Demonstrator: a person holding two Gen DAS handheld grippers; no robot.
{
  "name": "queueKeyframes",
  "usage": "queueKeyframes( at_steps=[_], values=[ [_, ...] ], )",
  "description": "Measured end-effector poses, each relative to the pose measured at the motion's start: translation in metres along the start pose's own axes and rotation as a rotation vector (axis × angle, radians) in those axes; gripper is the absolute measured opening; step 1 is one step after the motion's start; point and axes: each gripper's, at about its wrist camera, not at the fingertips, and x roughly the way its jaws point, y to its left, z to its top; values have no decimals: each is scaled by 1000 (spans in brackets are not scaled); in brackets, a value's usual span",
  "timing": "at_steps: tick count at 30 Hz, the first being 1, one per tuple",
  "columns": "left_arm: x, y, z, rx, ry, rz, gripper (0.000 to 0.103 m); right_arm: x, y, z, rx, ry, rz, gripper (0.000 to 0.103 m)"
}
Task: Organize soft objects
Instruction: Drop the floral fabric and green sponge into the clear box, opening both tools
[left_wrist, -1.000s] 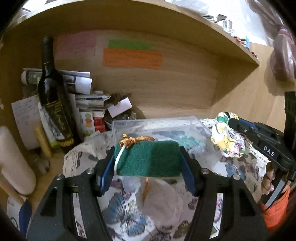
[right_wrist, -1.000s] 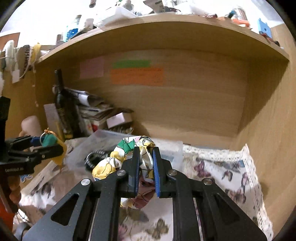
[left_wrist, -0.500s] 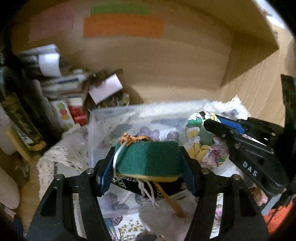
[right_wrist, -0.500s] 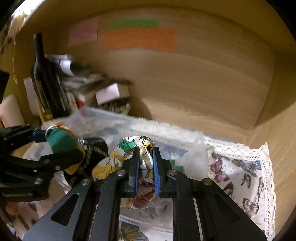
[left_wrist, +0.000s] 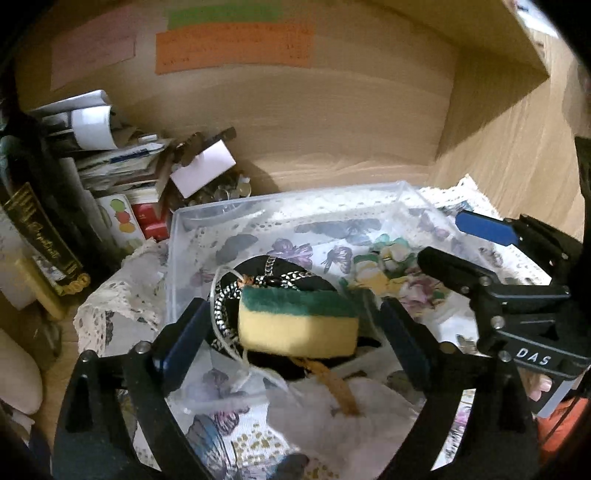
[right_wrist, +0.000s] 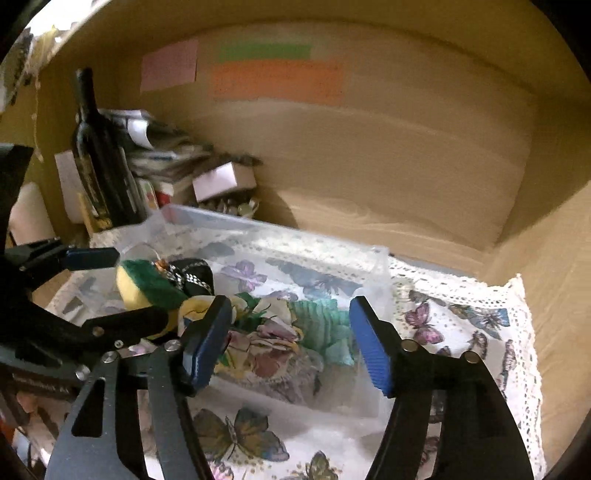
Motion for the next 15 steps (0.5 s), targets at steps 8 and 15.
queueKeyframes(
  at_steps=[8,15],
  values=[
    [-49,2,-13,-12,-91,-6,101,-45,11,-7,-6,-79,89,65],
    [-78,8,-49,-1,-122,2,102,-53,39,-32,-28,-53,190,69]
  ],
)
